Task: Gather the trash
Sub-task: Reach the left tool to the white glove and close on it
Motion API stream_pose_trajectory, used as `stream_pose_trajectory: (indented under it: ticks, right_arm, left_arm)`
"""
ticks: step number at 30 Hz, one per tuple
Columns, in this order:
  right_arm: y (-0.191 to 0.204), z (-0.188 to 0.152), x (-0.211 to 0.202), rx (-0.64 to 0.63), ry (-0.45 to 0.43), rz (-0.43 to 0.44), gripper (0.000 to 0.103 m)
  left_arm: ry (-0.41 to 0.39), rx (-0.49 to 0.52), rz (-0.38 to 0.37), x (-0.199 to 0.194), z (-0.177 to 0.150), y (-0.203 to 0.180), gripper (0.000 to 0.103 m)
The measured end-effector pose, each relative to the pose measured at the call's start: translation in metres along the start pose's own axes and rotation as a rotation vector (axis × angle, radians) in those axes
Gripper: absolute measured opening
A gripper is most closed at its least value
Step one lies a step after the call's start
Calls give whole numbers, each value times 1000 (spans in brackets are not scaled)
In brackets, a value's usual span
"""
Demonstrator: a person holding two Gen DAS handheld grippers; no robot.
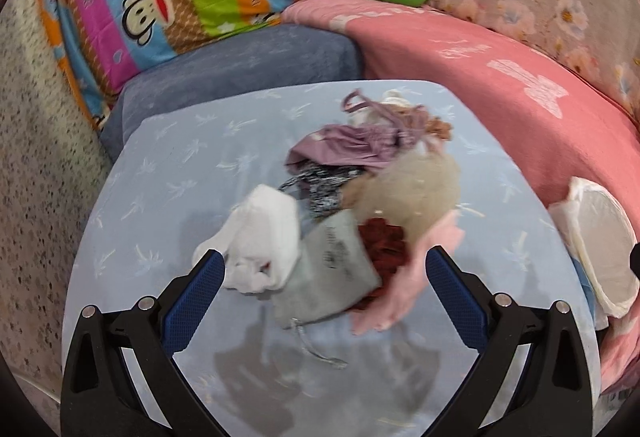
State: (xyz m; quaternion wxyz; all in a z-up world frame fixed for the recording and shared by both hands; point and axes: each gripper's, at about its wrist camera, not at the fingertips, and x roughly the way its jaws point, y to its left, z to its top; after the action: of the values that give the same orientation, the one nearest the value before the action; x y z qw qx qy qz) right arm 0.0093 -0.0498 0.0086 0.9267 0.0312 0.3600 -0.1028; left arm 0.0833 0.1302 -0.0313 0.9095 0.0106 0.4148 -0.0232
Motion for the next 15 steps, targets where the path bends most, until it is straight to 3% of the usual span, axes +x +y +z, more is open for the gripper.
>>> stream_pose_trajectory:
  ticks: [11,15]
  right_arm:
    - [69,-2,61,1,87,141,96]
    - [85,-6,85,25,138,167,88]
  left_arm:
    - [62,-121,-7,42,9,61,96]
    - [88,-154,-50,56,11,66,94]
